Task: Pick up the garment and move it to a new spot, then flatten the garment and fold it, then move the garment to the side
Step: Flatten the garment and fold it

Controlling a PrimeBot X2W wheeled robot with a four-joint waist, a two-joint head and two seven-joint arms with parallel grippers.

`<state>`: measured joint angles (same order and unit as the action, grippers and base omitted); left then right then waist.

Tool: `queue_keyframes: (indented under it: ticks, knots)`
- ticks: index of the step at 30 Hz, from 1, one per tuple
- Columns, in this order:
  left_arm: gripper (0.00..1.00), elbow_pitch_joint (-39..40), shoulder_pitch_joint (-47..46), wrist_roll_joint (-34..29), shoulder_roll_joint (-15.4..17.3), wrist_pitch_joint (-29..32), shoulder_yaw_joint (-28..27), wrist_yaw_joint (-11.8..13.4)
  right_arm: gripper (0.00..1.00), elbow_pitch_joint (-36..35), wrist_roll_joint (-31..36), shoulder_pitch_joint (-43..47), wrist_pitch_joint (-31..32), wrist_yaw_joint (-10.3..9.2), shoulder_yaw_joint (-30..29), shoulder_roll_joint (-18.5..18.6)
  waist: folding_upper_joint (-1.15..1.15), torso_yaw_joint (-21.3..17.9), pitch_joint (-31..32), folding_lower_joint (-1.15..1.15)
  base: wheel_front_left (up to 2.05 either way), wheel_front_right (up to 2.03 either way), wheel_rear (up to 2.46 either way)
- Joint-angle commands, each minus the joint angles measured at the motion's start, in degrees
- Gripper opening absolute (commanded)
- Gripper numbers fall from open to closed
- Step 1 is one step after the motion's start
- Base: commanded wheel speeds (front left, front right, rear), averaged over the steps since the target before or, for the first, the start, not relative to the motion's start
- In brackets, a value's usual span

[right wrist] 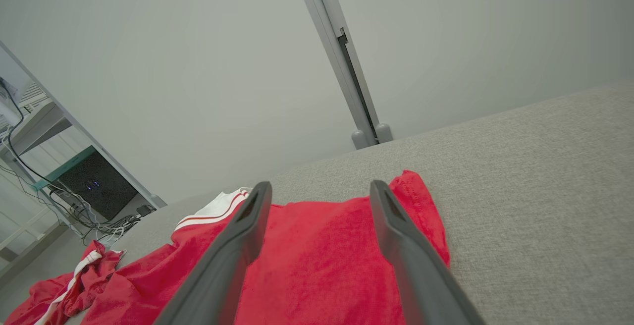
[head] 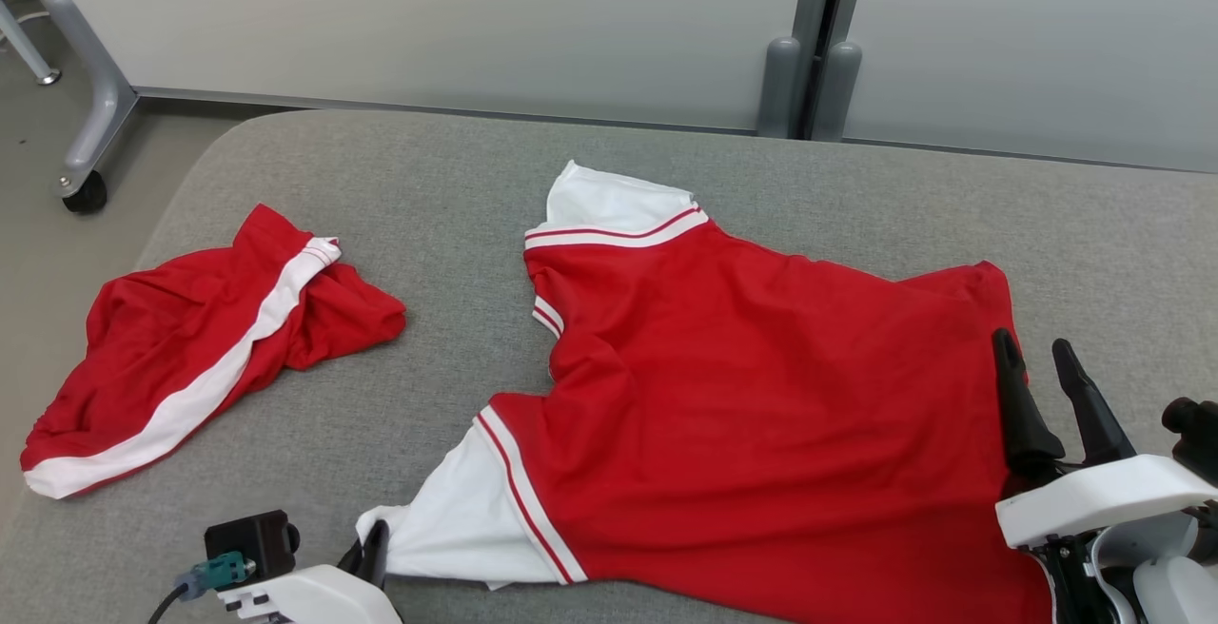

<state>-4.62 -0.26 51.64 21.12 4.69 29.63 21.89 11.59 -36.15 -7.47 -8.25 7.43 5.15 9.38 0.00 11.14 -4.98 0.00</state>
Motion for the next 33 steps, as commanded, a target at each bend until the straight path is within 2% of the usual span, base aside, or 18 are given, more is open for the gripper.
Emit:
queue_keyframes:
  ticks: [1, 5, 6, 7, 8, 12, 15, 19, 23, 25, 30, 33]
  knots:
    - [0.00, 0.4, 0.5, 0.3, 0.7, -0.4, -0.7, 0.4, 1.00, -0.3, 0.2, 0.1, 0.1, 0.12, -0.3, 0.6, 0.00, 0.2, -0.1, 0.00, 0.00, 0.00, 0.00]
    - [0.00, -0.2, 1.6, 0.3, 1.4, 1.2, 0.1, 1.0, 1.00, -0.3, 0.3, 0.3, 0.3, 0.12, -0.5, 0.7, 0.00, 0.5, -0.1, 0.00, 0.00, 0.00, 0.00]
    - [0.24, -0.6, 1.5, 0.2, 1.3, 1.5, 0.3, 0.9, 1.00, -0.2, 0.3, 0.2, 0.4, 0.13, -0.4, 0.6, 0.00, 0.5, -0.1, 0.00, 0.00, 0.00, 0.00]
    - [0.87, -1.2, 1.4, 0.7, 0.8, 1.6, 0.4, 0.5, 1.00, 0.0, 0.3, 0.1, 0.5, 0.12, -0.3, 0.6, 0.00, 0.5, 0.0, 0.00, 0.00, 0.00, 0.00]
    - [1.00, -2.2, 1.6, 1.0, 0.5, 2.1, 0.9, 0.1, 1.00, 0.1, 0.3, 0.0, 0.5, 0.12, -0.2, 0.5, 0.00, 0.4, 0.1, 0.00, 0.00, 0.00, 0.00]
    - [1.00, -4.8, 1.1, 0.8, 0.3, 1.4, 1.3, -0.8, 1.00, 0.2, 0.2, -0.1, 0.4, 0.12, 0.3, 0.4, 0.00, 0.0, 0.3, 0.00, 0.00, 0.00, 0.00]
    - [1.00, -4.7, 0.2, -0.6, 1.9, -0.7, 0.0, -0.5, 1.00, 0.3, 0.2, 0.3, 0.1, 0.12, 0.3, 0.8, 0.00, -0.3, 0.6, 0.00, 0.00, 0.00, 0.00]
    - [1.00, -1.3, -1.0, -3.8, 4.7, -5.3, -1.9, 0.3, 1.00, 0.0, 0.5, 0.5, -0.1, 0.12, 0.4, 0.9, 0.00, -1.3, 1.5, 0.00, 0.00, 0.00, 0.00]
    - [1.00, 3.7, -2.2, -7.2, 7.4, -10.4, -2.6, -1.4, 1.00, -0.7, 0.9, 0.3, -0.8, 0.12, 1.1, 0.8, 0.00, -3.2, 2.1, 0.00, 0.00, 0.00, 0.00]
    - [1.00, 4.5, -2.5, -7.6, 7.4, -11.7, -3.0, -1.6, 1.00, -0.9, 0.9, 0.3, -1.0, 0.12, 1.3, 0.8, 0.00, -3.7, 2.3, 0.00, 0.00, 0.00, 0.00]
    - [1.00, 6.9, -3.7, -11.1, 8.7, -18.1, -5.4, -3.0, 1.00, -2.0, 1.5, -0.1, -2.1, 0.13, 1.4, 0.7, 0.00, -7.6, 2.8, 0.00, 0.00, 0.00, 0.00]
    - [1.00, 8.2, -3.4, -14.3, 8.5, -19.5, -7.5, -2.4, 1.00, -3.0, 2.0, -0.2, -2.2, 0.12, 2.3, 1.2, 0.00, -10.1, 3.0, 0.00, 0.00, 0.00, 0.00]
